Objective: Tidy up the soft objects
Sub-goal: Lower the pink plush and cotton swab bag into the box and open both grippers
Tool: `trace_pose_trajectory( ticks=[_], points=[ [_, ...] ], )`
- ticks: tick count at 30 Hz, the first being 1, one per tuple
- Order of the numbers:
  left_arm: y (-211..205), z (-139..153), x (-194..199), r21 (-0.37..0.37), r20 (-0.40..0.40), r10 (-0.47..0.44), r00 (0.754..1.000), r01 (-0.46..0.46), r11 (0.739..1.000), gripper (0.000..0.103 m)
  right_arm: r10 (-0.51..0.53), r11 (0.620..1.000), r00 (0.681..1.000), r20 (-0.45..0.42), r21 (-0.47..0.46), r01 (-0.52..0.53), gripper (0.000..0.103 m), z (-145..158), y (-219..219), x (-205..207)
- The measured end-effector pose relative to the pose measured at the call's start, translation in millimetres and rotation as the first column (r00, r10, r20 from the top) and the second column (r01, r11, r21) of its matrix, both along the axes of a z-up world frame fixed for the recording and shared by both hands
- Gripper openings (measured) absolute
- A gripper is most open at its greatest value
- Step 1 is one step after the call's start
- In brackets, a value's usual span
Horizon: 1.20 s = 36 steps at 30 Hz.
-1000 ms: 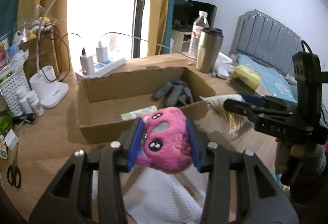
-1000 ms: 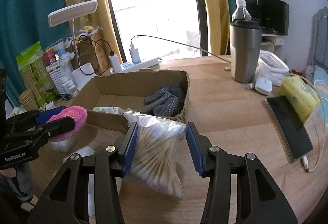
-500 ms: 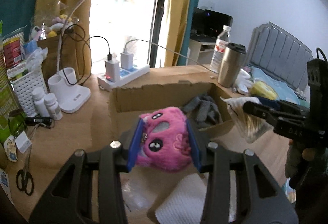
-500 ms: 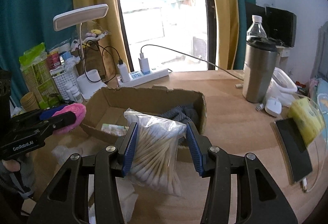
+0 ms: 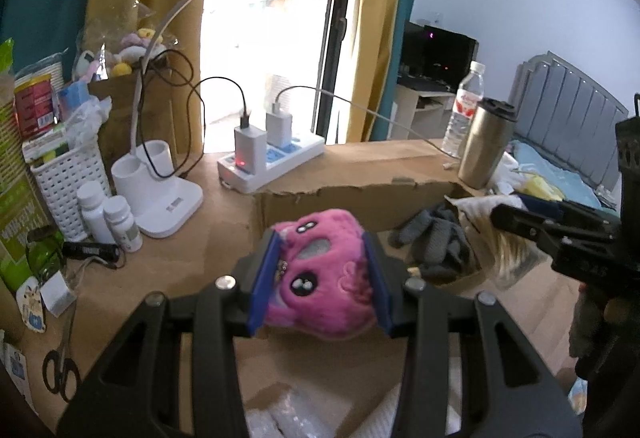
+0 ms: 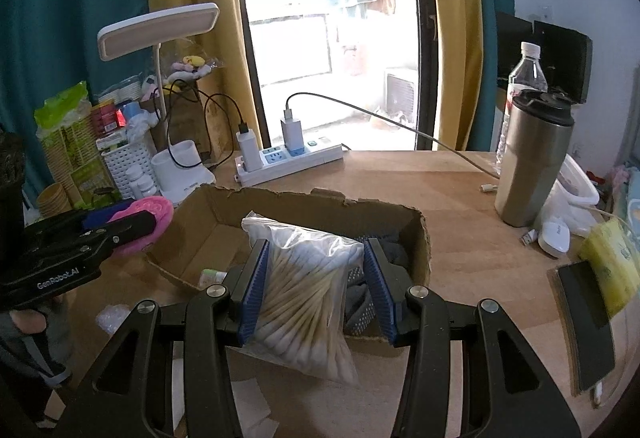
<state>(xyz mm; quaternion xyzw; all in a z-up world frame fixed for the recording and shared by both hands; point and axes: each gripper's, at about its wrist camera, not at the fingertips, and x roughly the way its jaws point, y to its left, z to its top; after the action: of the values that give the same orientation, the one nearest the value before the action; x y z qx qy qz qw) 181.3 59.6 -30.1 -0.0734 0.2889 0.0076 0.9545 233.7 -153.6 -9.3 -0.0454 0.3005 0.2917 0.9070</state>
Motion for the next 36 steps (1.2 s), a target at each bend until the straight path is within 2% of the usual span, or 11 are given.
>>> trace_pose_trajectory(
  ticks=[26, 30, 36],
  points=[
    [6.7, -26.5, 52.4, 0.02, -0.071, 0.031, 0.997, -0.029, 0.999, 0.045, 0.013, 1.0, 0.998, -0.054, -0.012, -0.014, 0.051, -24.9, 17.6, 47.0],
    [6.6, -27.7, 53.9, 0.02, -0.085, 0.034, 0.996, -0.033, 0.999, 0.048, 0.011, 1.0, 0.998, -0.055, -0.009, -0.012, 0.059, -23.9, 17.5, 45.5],
    [3.2, -21.2, 47.1, 0.03, -0.069, 0.044, 0.997, -0.042, 0.999, 0.054, 0.003, 1.0, 0.999, -0.036, -0.008, -0.004, 0.06, -16.3, 13.5, 36.2]
  ],
)
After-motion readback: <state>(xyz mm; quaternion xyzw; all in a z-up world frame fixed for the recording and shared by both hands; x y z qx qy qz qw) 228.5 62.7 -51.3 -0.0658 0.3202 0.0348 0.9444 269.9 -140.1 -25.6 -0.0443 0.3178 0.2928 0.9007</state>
